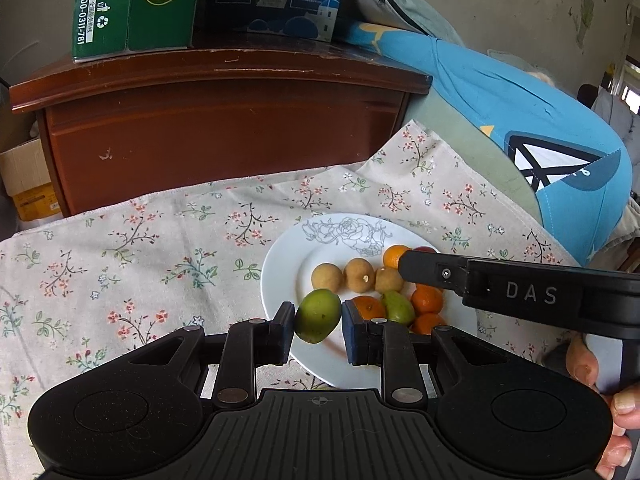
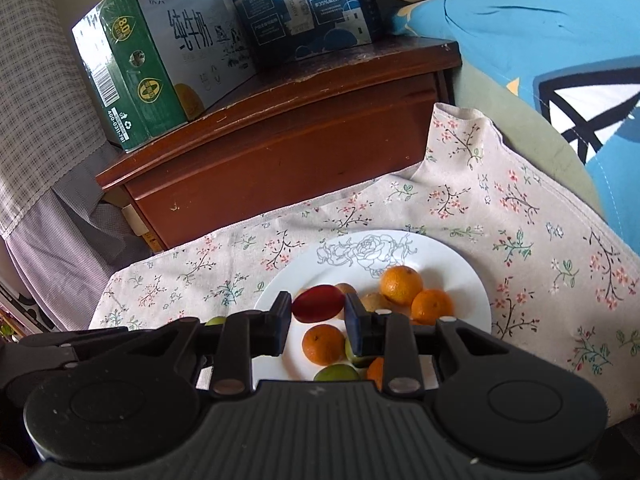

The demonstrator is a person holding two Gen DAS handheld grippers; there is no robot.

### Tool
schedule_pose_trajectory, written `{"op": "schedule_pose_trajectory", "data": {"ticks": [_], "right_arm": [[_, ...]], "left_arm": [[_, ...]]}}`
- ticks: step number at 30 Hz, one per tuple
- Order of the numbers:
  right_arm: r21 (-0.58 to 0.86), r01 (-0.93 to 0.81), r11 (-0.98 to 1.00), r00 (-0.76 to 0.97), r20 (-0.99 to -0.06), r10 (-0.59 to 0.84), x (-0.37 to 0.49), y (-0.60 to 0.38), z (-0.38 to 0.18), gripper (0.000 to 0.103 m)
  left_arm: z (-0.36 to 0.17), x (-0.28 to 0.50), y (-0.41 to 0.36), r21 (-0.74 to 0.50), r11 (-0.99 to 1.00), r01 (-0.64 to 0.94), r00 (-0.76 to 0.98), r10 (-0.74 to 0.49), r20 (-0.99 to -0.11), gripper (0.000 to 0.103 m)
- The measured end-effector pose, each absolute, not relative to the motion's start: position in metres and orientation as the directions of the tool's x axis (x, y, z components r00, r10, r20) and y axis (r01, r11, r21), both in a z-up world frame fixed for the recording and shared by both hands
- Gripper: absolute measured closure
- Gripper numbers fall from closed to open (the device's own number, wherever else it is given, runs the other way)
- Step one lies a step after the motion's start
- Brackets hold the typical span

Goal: Organize fruits
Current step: 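Carry the held tomato and green fruit over the white plate, then set the tomato and green fruit on the plate and open both grippers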

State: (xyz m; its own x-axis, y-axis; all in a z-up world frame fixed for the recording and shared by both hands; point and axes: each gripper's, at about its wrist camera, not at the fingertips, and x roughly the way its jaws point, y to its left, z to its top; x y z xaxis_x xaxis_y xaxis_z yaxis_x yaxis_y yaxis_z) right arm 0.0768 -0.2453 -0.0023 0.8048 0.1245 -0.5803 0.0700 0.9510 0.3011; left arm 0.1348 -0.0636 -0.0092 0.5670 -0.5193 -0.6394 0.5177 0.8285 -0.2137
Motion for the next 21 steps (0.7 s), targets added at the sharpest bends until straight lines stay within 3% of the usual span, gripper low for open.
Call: {"op": "schedule_pose_trajectory", "data": {"ticks": [21], "right_arm": [[0.293,0.123,0.948,0.783,-0.615,0.088,0.131,-0.269,-0.029,0.071]], "left_arm": [[-0.028,0.147,-0.086,-0.224,0.825,0.518,0.538,-0.518,-0.665,0.079]]}}
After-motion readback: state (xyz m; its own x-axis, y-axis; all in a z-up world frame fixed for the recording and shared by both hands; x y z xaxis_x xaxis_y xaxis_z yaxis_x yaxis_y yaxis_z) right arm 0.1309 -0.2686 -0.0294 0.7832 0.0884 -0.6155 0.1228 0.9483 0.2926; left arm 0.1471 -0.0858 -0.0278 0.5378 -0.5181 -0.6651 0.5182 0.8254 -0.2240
